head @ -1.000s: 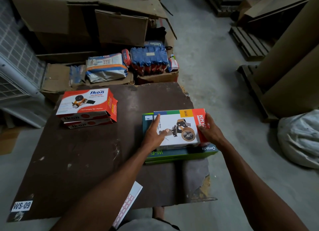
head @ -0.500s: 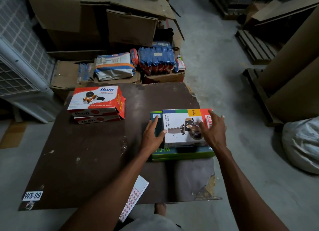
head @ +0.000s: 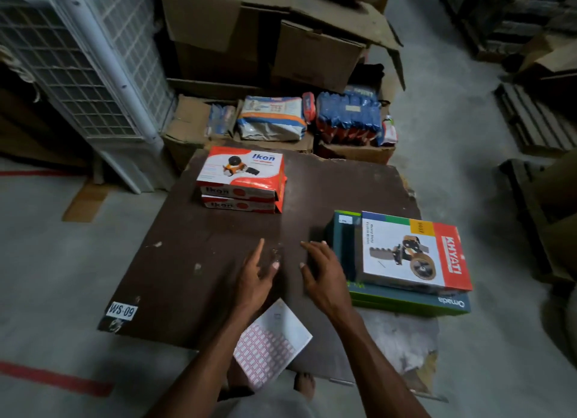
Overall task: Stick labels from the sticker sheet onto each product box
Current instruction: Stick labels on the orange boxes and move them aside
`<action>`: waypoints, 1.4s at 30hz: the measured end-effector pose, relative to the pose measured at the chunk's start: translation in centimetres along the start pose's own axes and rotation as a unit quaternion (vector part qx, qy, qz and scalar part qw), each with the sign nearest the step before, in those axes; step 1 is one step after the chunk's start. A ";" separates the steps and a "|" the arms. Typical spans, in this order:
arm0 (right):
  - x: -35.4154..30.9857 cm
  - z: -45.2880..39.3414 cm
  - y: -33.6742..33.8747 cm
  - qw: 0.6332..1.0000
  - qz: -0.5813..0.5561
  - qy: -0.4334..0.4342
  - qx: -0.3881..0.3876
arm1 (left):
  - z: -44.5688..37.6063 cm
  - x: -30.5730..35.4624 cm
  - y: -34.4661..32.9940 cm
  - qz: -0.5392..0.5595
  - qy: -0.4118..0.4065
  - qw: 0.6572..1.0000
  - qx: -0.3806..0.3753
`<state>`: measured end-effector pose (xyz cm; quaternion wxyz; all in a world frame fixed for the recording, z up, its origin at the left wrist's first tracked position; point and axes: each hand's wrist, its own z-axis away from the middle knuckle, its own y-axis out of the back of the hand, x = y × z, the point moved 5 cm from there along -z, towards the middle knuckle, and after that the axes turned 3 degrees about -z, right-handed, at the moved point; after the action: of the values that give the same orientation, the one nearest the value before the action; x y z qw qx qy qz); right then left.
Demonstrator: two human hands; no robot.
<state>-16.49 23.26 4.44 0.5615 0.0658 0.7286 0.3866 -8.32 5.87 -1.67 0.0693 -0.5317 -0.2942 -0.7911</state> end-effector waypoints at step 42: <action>-0.9 -37.3 -13.0 0.942 0.272 -0.059 -0.187 | -20.4 3.2 5.0 0.019 0.084 0.994 -0.063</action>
<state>-44.18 -4.51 -0.49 0.4790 0.1776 0.5630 0.6497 -23.91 -8.59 -2.23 0.0749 -0.4722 -0.2271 -0.8485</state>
